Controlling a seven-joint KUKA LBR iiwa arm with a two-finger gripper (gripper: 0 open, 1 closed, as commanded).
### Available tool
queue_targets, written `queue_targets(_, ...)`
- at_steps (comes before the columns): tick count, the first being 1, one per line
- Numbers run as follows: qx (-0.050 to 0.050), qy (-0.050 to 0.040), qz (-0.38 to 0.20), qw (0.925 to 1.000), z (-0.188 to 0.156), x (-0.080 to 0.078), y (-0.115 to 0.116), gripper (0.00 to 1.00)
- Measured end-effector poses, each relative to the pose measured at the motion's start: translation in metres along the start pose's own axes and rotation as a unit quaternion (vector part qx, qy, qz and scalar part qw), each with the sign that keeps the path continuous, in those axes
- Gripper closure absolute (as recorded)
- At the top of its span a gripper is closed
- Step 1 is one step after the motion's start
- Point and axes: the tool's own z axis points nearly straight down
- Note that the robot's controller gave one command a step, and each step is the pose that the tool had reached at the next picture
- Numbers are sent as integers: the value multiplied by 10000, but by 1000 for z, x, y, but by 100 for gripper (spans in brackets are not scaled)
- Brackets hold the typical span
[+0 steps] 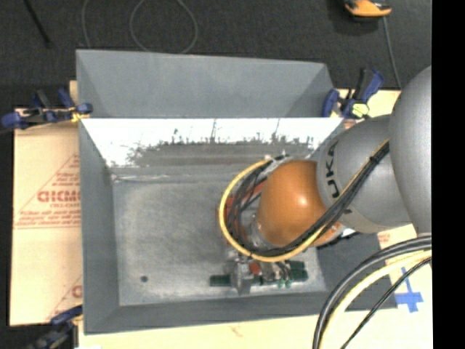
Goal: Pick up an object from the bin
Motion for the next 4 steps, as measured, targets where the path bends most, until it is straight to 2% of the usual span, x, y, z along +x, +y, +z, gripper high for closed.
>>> queue_targets(1, 9, -37, -33, 10000, -1, -19, 49, 100)
queue_targets(2, 8, -53, -1473, 9891, -123, -26, 64, 100)
queue_targets(3, 0, -21, -1451, 9894, -120, -25, 64, 0)
queue_targets(4, 1, -33, -929, 9957, 4, -12, 36, 0)
